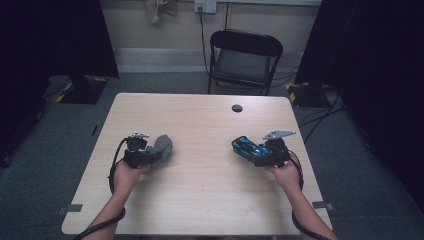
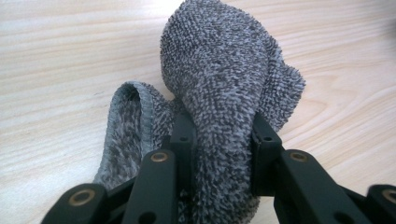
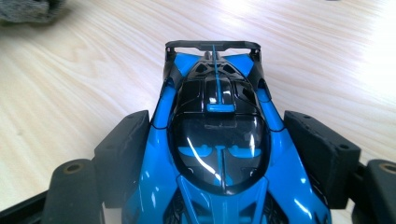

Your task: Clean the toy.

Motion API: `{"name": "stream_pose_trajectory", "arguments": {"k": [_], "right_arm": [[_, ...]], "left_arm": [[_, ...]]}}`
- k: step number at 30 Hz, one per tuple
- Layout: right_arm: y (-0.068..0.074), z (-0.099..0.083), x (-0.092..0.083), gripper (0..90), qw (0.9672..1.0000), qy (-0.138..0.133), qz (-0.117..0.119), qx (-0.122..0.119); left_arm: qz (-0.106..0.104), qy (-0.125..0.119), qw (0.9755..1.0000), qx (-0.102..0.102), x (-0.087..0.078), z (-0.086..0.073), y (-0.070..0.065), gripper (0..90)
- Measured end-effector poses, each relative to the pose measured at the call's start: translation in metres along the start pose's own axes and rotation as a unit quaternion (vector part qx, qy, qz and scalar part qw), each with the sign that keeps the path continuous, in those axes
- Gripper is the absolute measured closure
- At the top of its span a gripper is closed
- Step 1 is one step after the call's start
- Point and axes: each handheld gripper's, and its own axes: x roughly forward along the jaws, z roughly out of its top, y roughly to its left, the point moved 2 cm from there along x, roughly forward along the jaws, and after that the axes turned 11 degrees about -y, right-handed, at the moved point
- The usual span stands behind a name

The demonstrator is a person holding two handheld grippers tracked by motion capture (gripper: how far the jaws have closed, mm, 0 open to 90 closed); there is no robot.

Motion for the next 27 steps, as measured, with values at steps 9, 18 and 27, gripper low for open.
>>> {"name": "stream_pose_trajectory", "arguments": {"k": [9,18,27], "right_arm": [[-0.017,-0.014,-0.002,25.1,0.9997,0.007,-0.021,0.009],[-0.027,-0.027,-0.003,25.1,0.9991,0.011,-0.037,0.020],[-0.034,-0.044,0.001,24.9,0.9982,0.029,-0.049,0.020]], "left_arm": [[0.005,0.008,1.0000,-0.001,0.005,-0.006,0.004,68.8],[0.005,0.008,1.0000,-0.002,0.005,-0.006,0.006,68.6],[0.005,0.011,0.9999,0.003,0.008,-0.006,0.007,67.2]]}}
